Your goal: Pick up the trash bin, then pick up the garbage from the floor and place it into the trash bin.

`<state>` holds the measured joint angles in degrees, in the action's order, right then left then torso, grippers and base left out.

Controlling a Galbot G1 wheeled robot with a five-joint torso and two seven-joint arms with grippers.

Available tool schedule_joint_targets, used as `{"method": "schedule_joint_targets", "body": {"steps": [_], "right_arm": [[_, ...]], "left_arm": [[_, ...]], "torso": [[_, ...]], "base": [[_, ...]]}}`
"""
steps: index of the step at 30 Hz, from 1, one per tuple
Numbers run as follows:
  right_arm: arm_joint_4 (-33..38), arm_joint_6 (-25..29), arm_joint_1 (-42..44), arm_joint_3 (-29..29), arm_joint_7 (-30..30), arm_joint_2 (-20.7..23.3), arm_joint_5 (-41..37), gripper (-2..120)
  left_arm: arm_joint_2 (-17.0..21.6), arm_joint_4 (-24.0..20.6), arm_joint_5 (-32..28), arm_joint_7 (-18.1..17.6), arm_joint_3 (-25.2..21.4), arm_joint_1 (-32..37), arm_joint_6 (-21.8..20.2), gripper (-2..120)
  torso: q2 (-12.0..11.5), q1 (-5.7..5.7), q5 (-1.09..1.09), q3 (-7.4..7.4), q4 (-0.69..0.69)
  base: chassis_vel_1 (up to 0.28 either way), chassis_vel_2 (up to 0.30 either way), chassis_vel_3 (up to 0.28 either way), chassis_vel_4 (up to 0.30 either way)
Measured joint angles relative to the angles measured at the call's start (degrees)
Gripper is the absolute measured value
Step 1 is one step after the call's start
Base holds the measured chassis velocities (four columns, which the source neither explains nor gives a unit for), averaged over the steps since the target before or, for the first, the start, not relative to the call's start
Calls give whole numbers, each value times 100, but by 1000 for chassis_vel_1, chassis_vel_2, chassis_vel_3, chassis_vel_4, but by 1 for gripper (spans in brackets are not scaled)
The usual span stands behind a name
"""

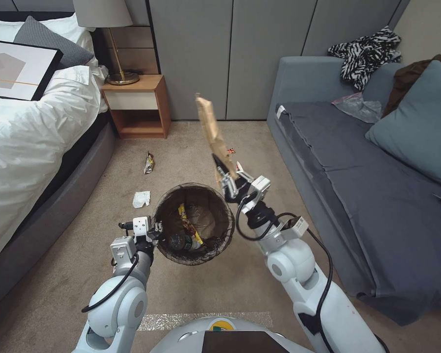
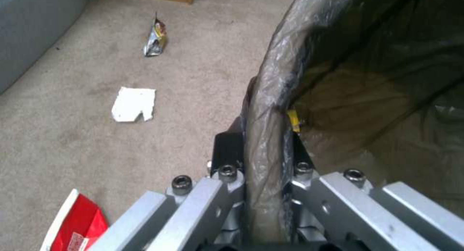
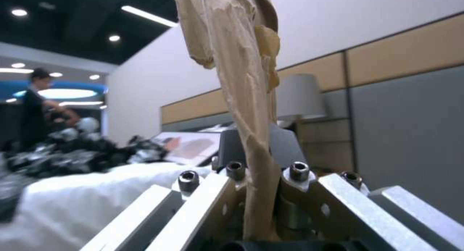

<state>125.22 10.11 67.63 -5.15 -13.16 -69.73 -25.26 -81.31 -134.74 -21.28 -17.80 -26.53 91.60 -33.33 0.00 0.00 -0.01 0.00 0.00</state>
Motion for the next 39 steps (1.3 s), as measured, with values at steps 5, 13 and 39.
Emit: {"method": "schedule_joint_targets", "body": {"steps": [5, 13, 39], "right_arm": [[10, -111, -53, 609, 2, 361, 275, 0], [-422, -20, 200, 839, -49, 414, 540, 0], [-1221, 278, 781, 780, -187, 326, 1045, 43]], "left_arm": [[-17, -8, 18, -4, -3, 3, -6, 4], [-41, -12, 71, 0, -48, -8, 5, 4], [-1, -27, 35, 3, -136, -68, 29, 4]], "torso": [[0, 0, 1, 0, 0], [0, 0, 1, 0, 0], [-1, 0, 1, 0, 0]], "base": [[0, 0, 0, 0], [0, 0, 0, 0], [0, 0, 0, 0]]}}
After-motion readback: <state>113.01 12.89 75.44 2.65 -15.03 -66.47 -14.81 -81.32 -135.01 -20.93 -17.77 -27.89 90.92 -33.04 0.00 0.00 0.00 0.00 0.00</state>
